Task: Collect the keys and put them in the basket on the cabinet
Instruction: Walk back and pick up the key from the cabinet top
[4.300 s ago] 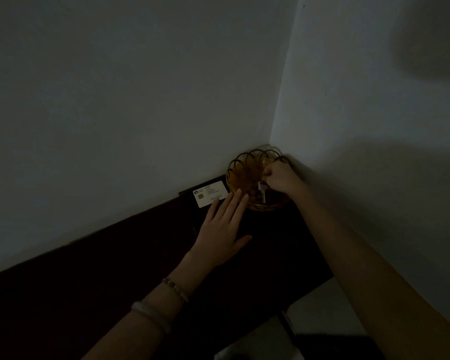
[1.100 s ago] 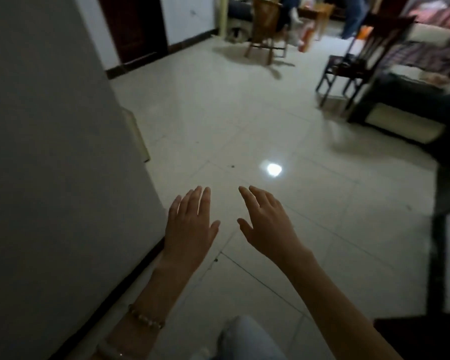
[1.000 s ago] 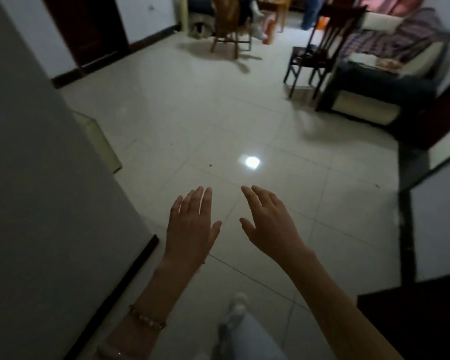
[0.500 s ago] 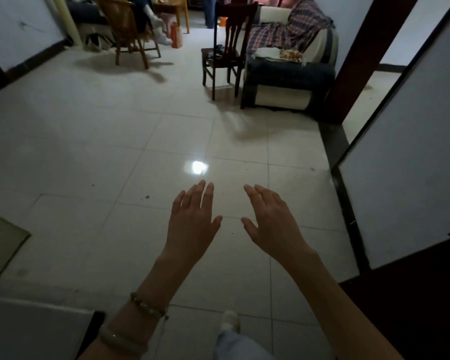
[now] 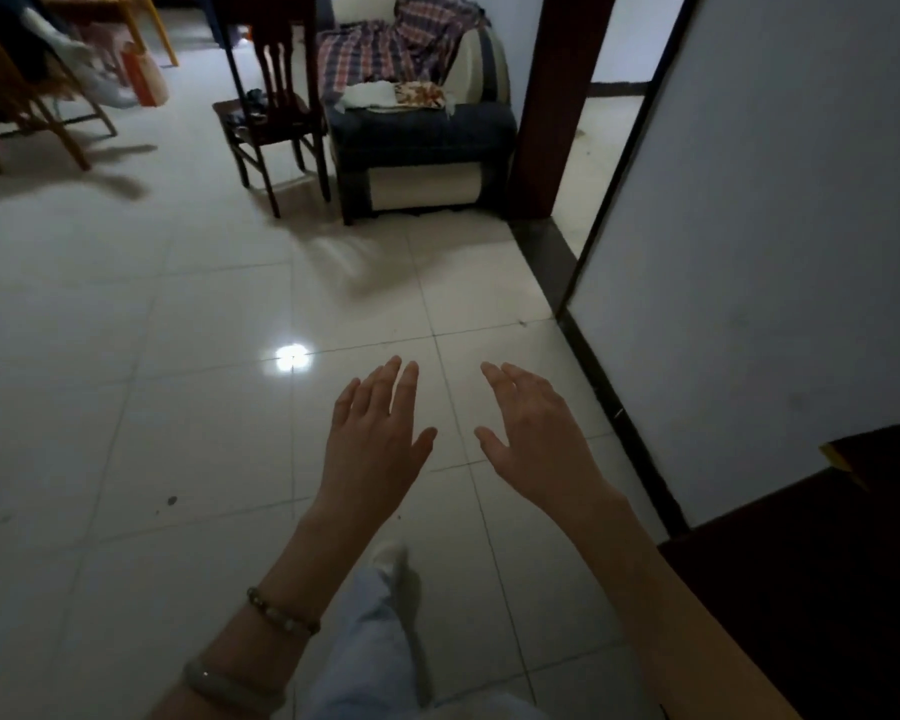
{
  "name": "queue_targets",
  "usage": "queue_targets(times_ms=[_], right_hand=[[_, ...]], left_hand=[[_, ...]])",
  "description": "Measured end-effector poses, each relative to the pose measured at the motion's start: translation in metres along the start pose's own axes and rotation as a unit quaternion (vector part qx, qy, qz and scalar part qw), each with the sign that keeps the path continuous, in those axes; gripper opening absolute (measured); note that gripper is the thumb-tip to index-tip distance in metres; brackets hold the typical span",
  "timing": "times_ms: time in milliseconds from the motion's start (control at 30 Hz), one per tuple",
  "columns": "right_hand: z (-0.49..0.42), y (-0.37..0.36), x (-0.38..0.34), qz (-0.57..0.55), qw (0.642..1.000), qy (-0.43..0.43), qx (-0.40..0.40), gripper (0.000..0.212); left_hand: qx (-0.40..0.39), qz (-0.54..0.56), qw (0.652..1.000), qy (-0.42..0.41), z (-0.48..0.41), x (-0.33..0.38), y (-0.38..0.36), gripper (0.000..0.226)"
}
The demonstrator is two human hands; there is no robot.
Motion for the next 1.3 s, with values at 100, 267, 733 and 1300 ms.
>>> queue_targets(times_ms=[100,267,733,1300], right_hand=[[-0.039,0.003,0.027,0.005,0.998,-0.051,0.022,0.065],[-0.100,0.012,0.066,-0.001,0.988,-0.147,0.056,0.066],[-0.137,0.048,0.173,0.002,0.911,-0.385,0.150,0.066],[-0.077,0.118,0.352,0.024,0.784,-0.580,0.221,0.066]], left_hand=[[-0.005,0.013,0.999,-0.051,-0.059,0.004,-0.011,0.070],[-0.033,0.018,0.987,-0.159,-0.151,0.013,-0.026,0.071],[-0.077,0.045,0.911,-0.403,-0.294,0.113,-0.075,0.074],[-0.088,0.125,0.771,-0.618,-0.360,0.357,-0.133,0.070]])
Point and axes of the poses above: each hand's wrist, its own z-axis away from the middle knuckle, its own y-axis out of the back of the hand, x = y × z, the point moved 8 cm from there along -z, towards the middle knuckle, and after that the axes turned 1 degree about x, right-handed, at the moved point
